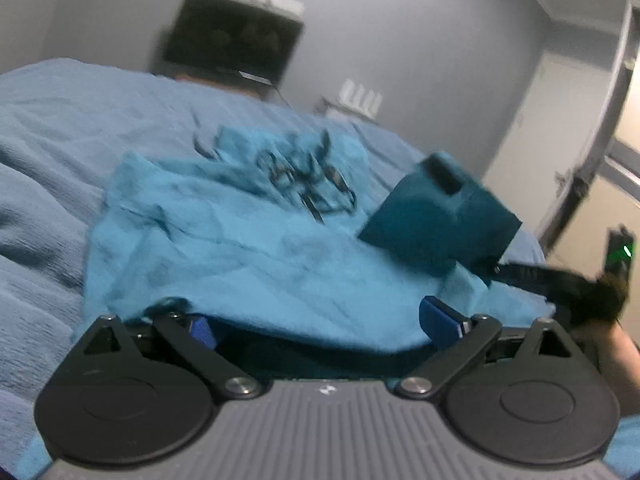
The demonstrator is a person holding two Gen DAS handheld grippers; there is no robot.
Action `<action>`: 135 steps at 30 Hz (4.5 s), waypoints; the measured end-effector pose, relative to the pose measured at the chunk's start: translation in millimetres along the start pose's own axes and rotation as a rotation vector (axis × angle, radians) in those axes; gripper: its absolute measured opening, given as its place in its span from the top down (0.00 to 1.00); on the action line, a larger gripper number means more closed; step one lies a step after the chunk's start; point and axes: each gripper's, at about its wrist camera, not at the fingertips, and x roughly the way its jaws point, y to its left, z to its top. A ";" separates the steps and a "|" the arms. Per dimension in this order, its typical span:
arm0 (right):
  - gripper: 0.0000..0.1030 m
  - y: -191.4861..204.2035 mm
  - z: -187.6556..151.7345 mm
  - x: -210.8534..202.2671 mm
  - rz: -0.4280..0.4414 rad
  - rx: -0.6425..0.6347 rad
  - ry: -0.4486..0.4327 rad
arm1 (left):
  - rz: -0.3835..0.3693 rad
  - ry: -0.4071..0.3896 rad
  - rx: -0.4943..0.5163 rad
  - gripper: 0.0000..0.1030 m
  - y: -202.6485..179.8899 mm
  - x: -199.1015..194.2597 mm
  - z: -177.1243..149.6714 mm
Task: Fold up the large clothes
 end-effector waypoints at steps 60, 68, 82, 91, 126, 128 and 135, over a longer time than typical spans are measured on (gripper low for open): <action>0.27 -35.7 -10.2 76.3 -0.130 -0.189 0.186 | 0.571 0.208 0.192 0.03 -2.7 70.4 -9.5; 0.08 -31.0 -21.5 51.2 -0.132 -0.205 0.132 | 0.495 0.116 0.235 0.03 -17.9 49.3 -13.7; 0.03 -33.6 12.9 -87.3 0.104 -0.146 -0.036 | 0.159 0.120 0.117 0.03 -56.7 -52.1 -13.2; 0.01 -49.1 15.6 -182.0 0.168 -0.324 0.011 | 0.112 0.185 0.259 0.03 -89.7 -137.4 -27.7; 0.05 -113.0 -41.7 -367.5 0.490 -0.663 0.392 | -0.027 0.454 0.677 0.03 -109.7 -295.3 -114.9; 0.05 -113.3 -40.9 -376.9 0.514 -0.694 0.412 | -0.028 0.405 0.688 0.03 -112.8 -292.0 -114.5; 0.09 -95.7 -54.4 -374.8 0.556 -0.758 0.395 | -0.073 0.269 0.582 0.23 -111.1 -271.0 -107.9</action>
